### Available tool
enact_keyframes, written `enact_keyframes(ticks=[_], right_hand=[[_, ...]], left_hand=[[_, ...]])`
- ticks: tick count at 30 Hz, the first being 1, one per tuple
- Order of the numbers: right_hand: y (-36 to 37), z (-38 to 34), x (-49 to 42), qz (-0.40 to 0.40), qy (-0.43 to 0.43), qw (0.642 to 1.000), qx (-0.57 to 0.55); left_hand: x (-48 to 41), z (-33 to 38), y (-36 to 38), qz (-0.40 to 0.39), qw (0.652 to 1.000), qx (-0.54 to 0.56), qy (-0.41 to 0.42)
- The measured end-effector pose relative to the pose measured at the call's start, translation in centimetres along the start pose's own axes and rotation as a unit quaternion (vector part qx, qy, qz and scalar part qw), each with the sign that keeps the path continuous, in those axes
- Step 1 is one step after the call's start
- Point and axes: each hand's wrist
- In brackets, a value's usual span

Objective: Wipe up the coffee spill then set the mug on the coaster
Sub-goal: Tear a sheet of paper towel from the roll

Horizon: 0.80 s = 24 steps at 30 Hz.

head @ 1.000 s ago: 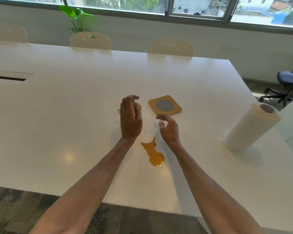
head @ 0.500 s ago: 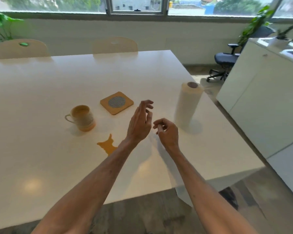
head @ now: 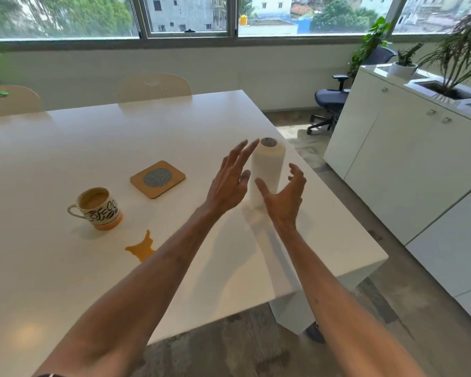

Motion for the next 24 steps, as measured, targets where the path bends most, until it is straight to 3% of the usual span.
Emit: enact_keyframes(ticks=[5,17,20,24], right_hand=[[1.3,-0.6,-1.7,-0.049,-0.004,0.999,-0.003],[0.8,0.6,-2.5,0.016,-0.045,0.998,-0.032],[0.7,1.0,-2.6,0.022,-0.052,0.998,-0.024],[0.6,0.7,-2.7,0.016,-0.036,0.999,-0.027]], left_hand=[[-0.8,0.3,0.9,-0.041,0.999,0.021,-0.021],[-1.4,0.3,1.8,-0.025,0.996,0.083,-0.025],[-1.8,0.0,2.0,0.010,0.996,0.091,-0.019],[-1.7,0.3,2.7,0.087,0.981,0.127,-0.118]])
Point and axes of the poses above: each hand's wrist, its own x-axis away from the middle knuckle, its own y-axis out of the palm, z = x × y, and after that the axes turned 5 degrees about -y, right-handed
